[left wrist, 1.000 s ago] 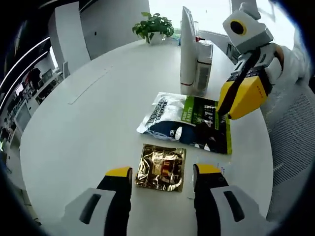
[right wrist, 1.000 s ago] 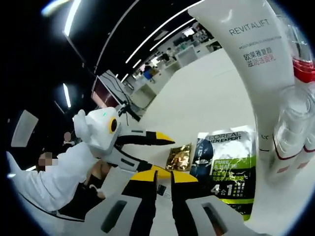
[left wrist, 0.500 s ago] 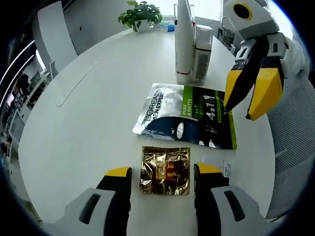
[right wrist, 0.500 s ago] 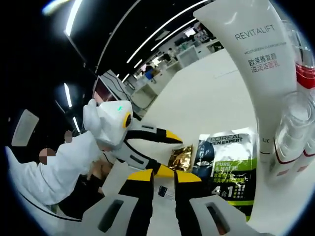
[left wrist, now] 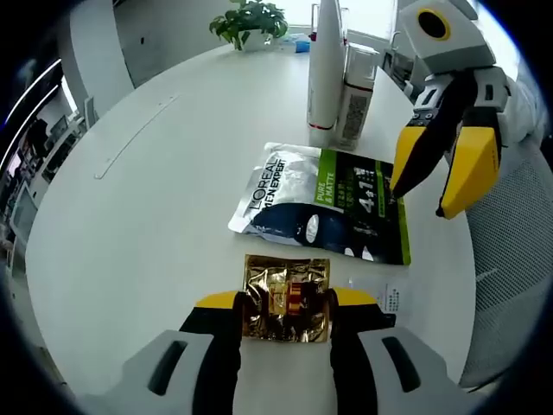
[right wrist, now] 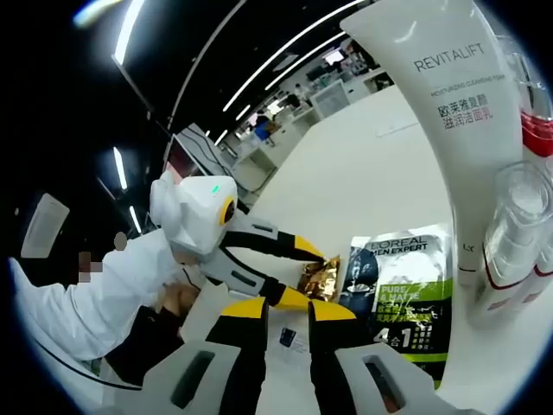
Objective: Arrange the skincare products in the storage area until every visible bottle or jar stands upright without overlapping.
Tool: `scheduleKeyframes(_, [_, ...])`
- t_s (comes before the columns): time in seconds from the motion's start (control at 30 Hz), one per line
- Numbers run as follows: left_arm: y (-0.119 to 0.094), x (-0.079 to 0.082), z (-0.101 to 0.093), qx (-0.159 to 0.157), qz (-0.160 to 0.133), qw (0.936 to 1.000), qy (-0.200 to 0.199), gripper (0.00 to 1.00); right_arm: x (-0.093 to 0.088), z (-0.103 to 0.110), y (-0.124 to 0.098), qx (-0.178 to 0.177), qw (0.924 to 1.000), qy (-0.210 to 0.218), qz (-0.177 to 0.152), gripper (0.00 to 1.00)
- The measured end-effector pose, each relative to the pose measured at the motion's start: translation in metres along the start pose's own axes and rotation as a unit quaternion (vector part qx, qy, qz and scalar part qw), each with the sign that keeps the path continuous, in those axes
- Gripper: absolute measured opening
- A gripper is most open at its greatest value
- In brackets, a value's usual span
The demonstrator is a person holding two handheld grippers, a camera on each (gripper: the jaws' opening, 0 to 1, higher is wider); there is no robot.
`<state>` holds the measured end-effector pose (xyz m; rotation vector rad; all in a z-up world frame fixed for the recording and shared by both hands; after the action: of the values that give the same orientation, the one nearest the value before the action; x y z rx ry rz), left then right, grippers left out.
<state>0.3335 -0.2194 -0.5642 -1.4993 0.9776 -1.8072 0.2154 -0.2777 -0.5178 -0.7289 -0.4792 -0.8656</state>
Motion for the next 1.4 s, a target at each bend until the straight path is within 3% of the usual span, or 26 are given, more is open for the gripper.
scheduleKeyframes(0.3, [-0.001, -0.001, 0.002, 0.002, -0.001, 1.0000, -0.007, 0.37, 0.001, 0.000, 0.000, 0.001, 1.0000, 0.002, -0.003, 0.12])
scheduleKeyframes(0.4, [-0.006, 0.004, 0.004, 0.010, -0.019, 0.9997, -0.013, 0.21, 0.001, 0.000, 0.000, -0.001, 1.0000, 0.002, -0.002, 0.13])
scheduleKeyframes(0.43, [-0.006, 0.006, 0.005, 0.014, -0.031, 0.9994, -0.008, 0.21, 0.001, -0.001, 0.000, -0.001, 1.0000, 0.001, -0.001, 0.13])
scheduleKeyframes(0.53, [-0.002, -0.002, 0.006, 0.012, -0.006, 0.9999, -0.004, 0.25, 0.000, -0.001, 0.001, -0.002, 1.0000, -0.001, 0.000, 0.13])
scheduleKeyframes(0.63, [-0.003, -0.003, 0.006, 0.013, -0.014, 0.9997, -0.012, 0.30, 0.000, -0.001, 0.001, -0.003, 1.0000, -0.001, 0.000, 0.13])
scheduleKeyframes(0.73, [-0.005, -0.004, 0.002, 0.004, -0.004, 0.9999, -0.009, 0.41, 0.001, -0.002, -0.001, -0.004, 1.0000, 0.002, -0.002, 0.13])
scheduleKeyframes(1.0, [-0.003, -0.002, -0.006, -0.016, -0.003, 0.9998, 0.007, 0.40, 0.000, -0.001, 0.001, 0.000, 1.0000, 0.000, 0.004, 0.13])
scheduleKeyframes(1.4, [0.000, -0.001, -0.003, -0.017, 0.008, 0.9995, 0.027, 0.44, 0.001, -0.001, 0.000, 0.000, 1.0000, 0.002, 0.001, 0.13])
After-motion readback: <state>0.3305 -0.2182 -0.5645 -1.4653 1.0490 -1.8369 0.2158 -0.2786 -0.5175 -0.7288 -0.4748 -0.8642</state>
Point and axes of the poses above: the point that each gripper's makers call its tool centre point, and the gripper's own axes: y roughly forward along the fingers, z roughly to its left, x roughly out of its top, the point moved 6 cm from there along -y, roughly backward along the fingers, and after that the axes turned 5 degrees about x, right-handed, at the moved point
